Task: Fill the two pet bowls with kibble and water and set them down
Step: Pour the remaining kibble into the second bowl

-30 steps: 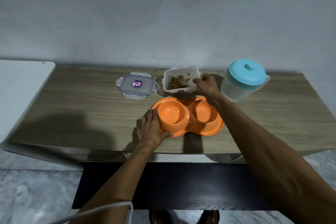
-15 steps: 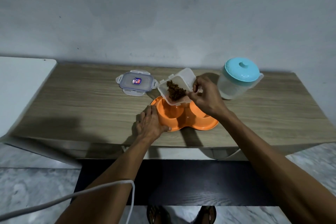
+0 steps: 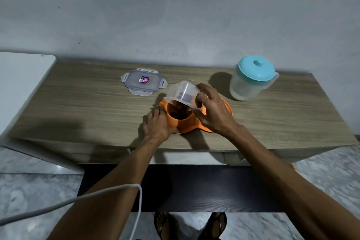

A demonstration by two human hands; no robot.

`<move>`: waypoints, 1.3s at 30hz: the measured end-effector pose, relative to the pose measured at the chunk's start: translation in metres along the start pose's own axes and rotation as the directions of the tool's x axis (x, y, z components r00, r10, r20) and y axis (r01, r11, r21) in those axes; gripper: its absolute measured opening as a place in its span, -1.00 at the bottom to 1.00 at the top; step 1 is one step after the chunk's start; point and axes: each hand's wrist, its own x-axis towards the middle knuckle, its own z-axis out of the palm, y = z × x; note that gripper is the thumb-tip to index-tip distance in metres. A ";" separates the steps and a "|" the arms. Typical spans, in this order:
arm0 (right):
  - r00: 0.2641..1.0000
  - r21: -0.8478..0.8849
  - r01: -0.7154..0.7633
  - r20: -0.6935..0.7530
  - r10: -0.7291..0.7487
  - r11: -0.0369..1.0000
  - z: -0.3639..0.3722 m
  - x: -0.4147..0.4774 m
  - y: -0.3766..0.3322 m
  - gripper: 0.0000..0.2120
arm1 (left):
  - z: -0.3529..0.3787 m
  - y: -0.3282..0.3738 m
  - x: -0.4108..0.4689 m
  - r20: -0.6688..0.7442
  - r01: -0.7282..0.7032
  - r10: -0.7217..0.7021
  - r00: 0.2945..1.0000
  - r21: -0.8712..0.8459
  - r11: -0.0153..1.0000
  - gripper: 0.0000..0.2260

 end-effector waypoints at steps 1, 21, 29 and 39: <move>1.000 0.001 0.017 -0.002 -0.017 1.000 0.000 -0.001 0.000 -0.70 | 0.000 0.000 0.000 0.001 0.005 -0.005 1.000 0.003 1.000 -0.09; 0.986 -0.123 0.154 -0.040 -0.160 0.980 0.000 0.000 -0.004 -0.77 | 0.000 0.001 0.001 0.021 0.011 -0.012 1.000 0.013 1.000 -0.07; 0.900 0.263 -0.235 -0.306 0.311 0.936 -0.007 0.025 0.008 -0.80 | 0.003 -0.002 0.002 -0.020 -0.019 0.020 1.000 0.023 1.000 -0.02; 0.463 0.722 -0.642 0.097 0.881 0.258 0.027 0.105 0.061 -0.81 | 0.007 -0.004 0.005 -0.018 -0.013 0.013 1.000 0.046 0.999 0.02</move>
